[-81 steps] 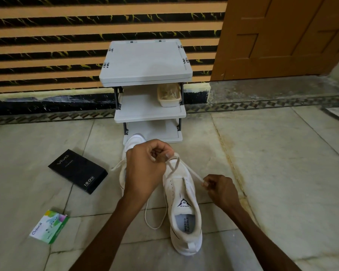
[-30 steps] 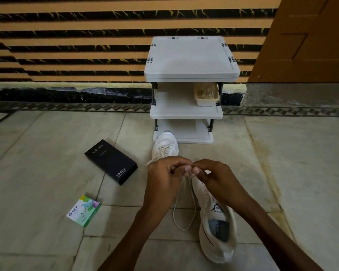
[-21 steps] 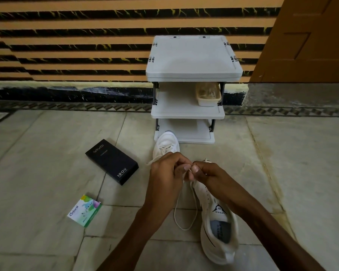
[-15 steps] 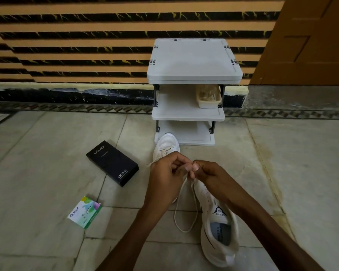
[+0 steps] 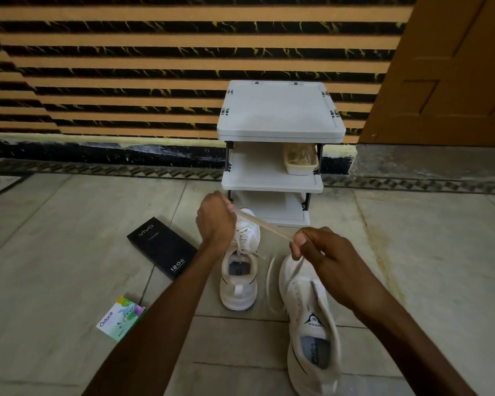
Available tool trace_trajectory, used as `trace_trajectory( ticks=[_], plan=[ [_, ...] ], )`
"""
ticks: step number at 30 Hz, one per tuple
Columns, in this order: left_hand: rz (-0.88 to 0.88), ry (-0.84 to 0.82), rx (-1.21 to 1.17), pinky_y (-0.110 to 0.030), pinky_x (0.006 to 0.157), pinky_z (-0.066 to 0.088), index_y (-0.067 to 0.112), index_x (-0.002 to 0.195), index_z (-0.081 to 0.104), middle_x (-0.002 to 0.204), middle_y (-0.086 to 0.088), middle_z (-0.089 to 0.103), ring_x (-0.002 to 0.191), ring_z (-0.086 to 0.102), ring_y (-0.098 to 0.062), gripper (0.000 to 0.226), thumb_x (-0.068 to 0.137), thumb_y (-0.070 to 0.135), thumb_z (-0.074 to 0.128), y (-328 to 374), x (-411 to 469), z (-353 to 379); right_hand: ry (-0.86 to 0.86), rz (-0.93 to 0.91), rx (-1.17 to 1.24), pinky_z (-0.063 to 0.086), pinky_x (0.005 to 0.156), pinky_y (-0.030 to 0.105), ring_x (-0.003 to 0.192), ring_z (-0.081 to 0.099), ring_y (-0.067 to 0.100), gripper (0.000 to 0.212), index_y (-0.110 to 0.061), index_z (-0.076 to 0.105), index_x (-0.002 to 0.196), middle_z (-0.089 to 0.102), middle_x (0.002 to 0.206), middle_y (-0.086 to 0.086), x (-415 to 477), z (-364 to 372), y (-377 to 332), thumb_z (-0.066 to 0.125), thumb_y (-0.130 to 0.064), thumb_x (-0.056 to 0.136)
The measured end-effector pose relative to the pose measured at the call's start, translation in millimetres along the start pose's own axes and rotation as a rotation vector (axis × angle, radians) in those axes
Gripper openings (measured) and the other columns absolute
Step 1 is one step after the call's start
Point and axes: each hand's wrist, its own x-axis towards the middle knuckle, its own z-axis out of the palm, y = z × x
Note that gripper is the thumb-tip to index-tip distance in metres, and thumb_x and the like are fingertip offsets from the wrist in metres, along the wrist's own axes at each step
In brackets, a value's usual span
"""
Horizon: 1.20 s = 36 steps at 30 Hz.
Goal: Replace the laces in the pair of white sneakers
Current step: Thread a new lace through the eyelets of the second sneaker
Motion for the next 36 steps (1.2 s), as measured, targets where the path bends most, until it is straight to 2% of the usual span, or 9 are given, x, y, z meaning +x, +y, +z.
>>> trace_trajectory(
  ticks=[3,6,11,17,20,24,28,32,36],
  plan=[
    [-0.073,0.021,0.088,-0.033,0.072,0.049,0.006,0.095,0.066,0.098,-0.011,0.067,0.089,0.066,-0.026,0.009,0.087,0.007,0.066,-11.5,17.1,0.7,0.002,-0.051,0.058,0.039,0.076,0.02,0.086,0.053,0.01,0.036,-0.024,0.057,0.07,0.06,0.078,-0.001,-10.2,-13.9,-12.8,0.04,-0.028,0.102],
    [-0.109,0.031,0.011,-0.033,0.075,0.05,0.007,0.086,0.068,0.092,-0.011,0.07,0.087,0.067,-0.029,0.007,0.083,0.002,0.065,-13.7,18.5,-0.6,-0.021,-0.047,0.077,0.04,0.072,0.023,0.081,0.052,0.012,0.037,-0.028,0.056,0.07,0.06,0.08,-0.001,-14.1,-20.8,-14.1,0.038,-0.031,0.102],
    [-0.026,-0.076,-0.263,-0.022,0.072,0.054,0.023,0.074,0.07,0.075,0.004,0.07,0.072,0.066,-0.01,0.025,0.081,0.0,0.066,10.0,-5.7,-15.1,0.029,0.025,-0.09,0.037,0.06,0.009,0.065,0.052,0.004,0.039,-0.021,0.057,0.067,0.061,0.07,0.005,0.8,-20.1,15.1,0.041,-0.019,0.103],
    [0.248,-0.406,-0.385,-0.008,0.063,0.048,0.027,0.074,0.075,0.068,0.018,0.07,0.065,0.065,0.005,0.024,0.08,0.003,0.073,38.0,-60.3,-52.6,0.04,0.056,-0.221,0.034,0.064,0.001,0.064,0.052,-0.02,0.039,-0.019,0.057,0.067,0.058,0.064,-0.012,11.7,-14.2,54.1,0.043,-0.016,0.103],
    [0.335,-0.59,-0.325,-0.004,0.06,0.045,0.025,0.079,0.078,0.068,0.018,0.07,0.065,0.064,0.004,0.019,0.077,0.006,0.074,50.5,-85.4,-58.8,-0.008,0.083,-0.216,0.036,0.061,0.004,0.06,0.054,-0.007,0.035,-0.016,0.058,0.068,0.06,0.065,-0.01,12.6,-12.5,63.9,0.045,-0.012,0.101],
    [0.377,-0.59,-0.295,-0.001,0.067,0.042,0.029,0.092,0.074,0.065,0.012,0.068,0.067,0.061,0.006,0.028,0.075,0.006,0.069,56.8,-100.5,-54.1,-0.082,0.049,-0.204,0.036,0.054,0.013,0.052,0.047,0.001,0.036,-0.017,0.055,0.065,0.054,0.055,-0.011,12.2,-8.7,64.2,0.047,-0.009,0.099],
    [0.353,-0.625,-0.318,-0.004,0.07,0.046,0.03,0.114,0.071,0.065,0.018,0.066,0.07,0.063,0.008,0.04,0.079,0.009,0.071,52.3,-102.6,-40.1,-0.087,0.023,-0.205,0.037,0.054,0.012,0.05,0.047,0.001,0.04,-0.026,0.052,0.062,0.052,0.055,-0.009,12.5,-9.0,62.2,0.047,-0.014,0.101],
    [0.371,-0.565,-0.342,-0.005,0.063,0.045,0.03,0.096,0.078,0.066,0.02,0.068,0.067,0.063,0.007,0.02,0.082,0.017,0.072,50.0,-104.9,-30.6,-0.09,-0.006,-0.218,0.037,0.053,0.011,0.047,0.047,0.0,0.041,-0.03,0.051,0.063,0.049,0.052,-0.011,11.6,-8.8,60.1,0.047,-0.02,0.102],
    [0.404,-0.529,-0.351,-0.026,0.072,0.057,0.024,0.089,0.079,0.078,0.005,0.075,0.072,0.069,-0.007,0.015,0.086,0.014,0.068,47.2,-105.8,-23.8,-0.073,0.012,-0.216,0.036,0.056,0.008,0.047,0.047,0.001,0.041,-0.032,0.051,0.063,0.051,0.054,-0.009,12.7,-6.2,58.1,0.045,-0.024,0.103]
  ],
)
